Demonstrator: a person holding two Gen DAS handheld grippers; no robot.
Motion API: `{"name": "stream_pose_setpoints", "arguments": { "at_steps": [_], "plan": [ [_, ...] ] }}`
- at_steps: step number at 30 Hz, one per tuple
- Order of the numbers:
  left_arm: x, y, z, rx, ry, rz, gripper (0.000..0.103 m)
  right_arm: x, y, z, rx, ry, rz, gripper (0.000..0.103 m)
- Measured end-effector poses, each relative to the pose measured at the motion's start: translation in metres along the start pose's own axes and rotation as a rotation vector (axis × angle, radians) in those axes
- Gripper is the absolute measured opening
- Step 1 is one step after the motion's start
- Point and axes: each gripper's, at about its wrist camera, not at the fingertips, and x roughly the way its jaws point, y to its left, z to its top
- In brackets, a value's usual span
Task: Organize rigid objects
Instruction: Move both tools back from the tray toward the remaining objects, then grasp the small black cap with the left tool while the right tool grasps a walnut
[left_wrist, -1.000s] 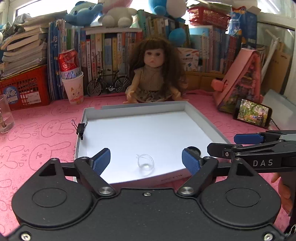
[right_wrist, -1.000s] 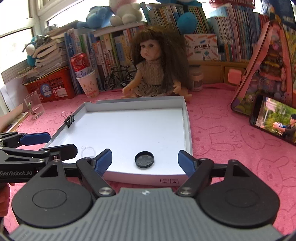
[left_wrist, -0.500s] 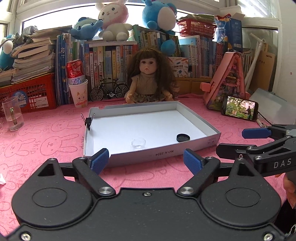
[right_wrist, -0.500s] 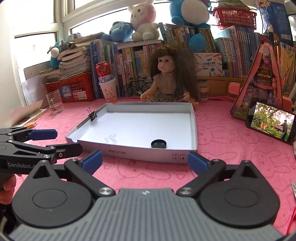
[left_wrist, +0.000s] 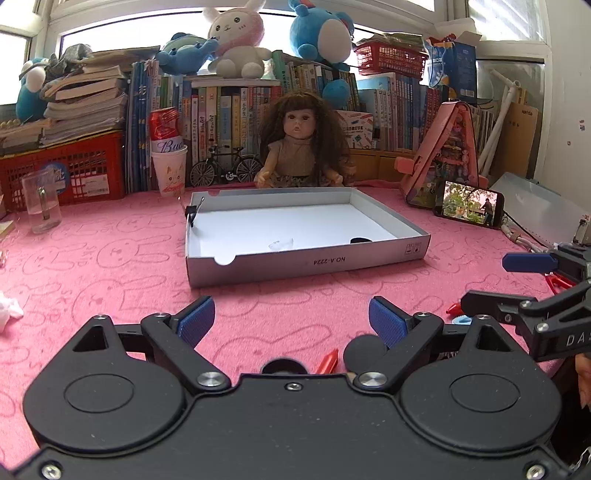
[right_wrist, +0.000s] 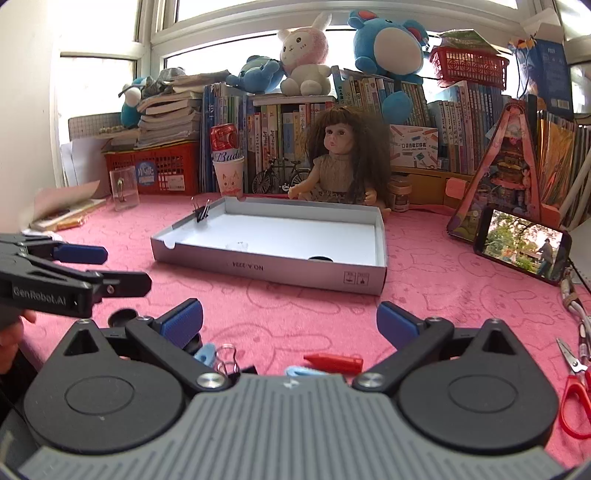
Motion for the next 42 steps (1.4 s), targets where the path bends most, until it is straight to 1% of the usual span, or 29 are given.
{"name": "stream_pose_setpoints", "arguments": {
  "at_steps": [4, 8, 10, 12, 15, 17, 18, 20, 23, 25, 27, 31, 35, 42],
  "plan": [
    [-0.007, 0.007, -0.011, -0.018, 0.008, -0.011, 0.087, -0.007, 0.003, -0.013, -0.006, 0.011, -0.005, 0.103],
    [-0.011, 0.009, -0.022, -0.01, 0.033, -0.004, 0.08, -0.012, 0.004, -0.021, -0.003, 0.031, 0.037, 0.101],
    [-0.01, 0.008, -0.026, -0.01, 0.044, -0.003, 0.078, -0.013, 0.008, -0.025, -0.022, 0.04, 0.049, 0.097],
    [-0.009, 0.008, -0.028, -0.012, 0.052, 0.0, 0.073, -0.013, 0.012, -0.028, -0.044, 0.05, 0.063, 0.094],
    [-0.009, 0.007, -0.029, -0.01, 0.051, 0.002, 0.065, -0.011, 0.018, -0.032, -0.066, 0.064, 0.082, 0.088],
    [-0.009, 0.006, -0.03, -0.011, 0.045, -0.007, 0.058, -0.011, 0.021, -0.034, -0.073, 0.071, 0.09, 0.083],
    [-0.009, 0.005, -0.029, -0.012, 0.044, -0.013, 0.057, -0.01, 0.022, -0.035, -0.074, 0.077, 0.095, 0.079],
    [-0.009, 0.005, -0.029, -0.015, 0.045, -0.019, 0.05, -0.009, 0.023, -0.037, -0.075, 0.086, 0.102, 0.074],
    [-0.009, 0.005, -0.03, -0.019, 0.043, 0.006, 0.045, -0.01, 0.025, -0.038, -0.084, 0.086, 0.102, 0.068],
    [-0.01, 0.005, -0.031, -0.008, 0.045, 0.021, 0.043, -0.011, 0.026, -0.038, -0.09, 0.081, 0.096, 0.063],
    [-0.011, 0.004, -0.034, 0.013, 0.05, 0.032, 0.043, -0.011, 0.024, -0.039, -0.093, 0.082, 0.088, 0.061],
    [-0.011, 0.001, -0.039, 0.038, 0.068, 0.038, 0.042, -0.009, 0.022, -0.04, -0.081, 0.09, 0.07, 0.048],
    [-0.006, -0.001, -0.041, 0.042, 0.077, 0.047, 0.042, -0.008, 0.022, -0.041, -0.077, 0.091, 0.074, 0.047],
    [0.004, -0.001, -0.04, 0.01, 0.052, 0.062, 0.038, -0.006, 0.024, -0.043, -0.077, 0.091, 0.079, 0.045]
  ]
}}
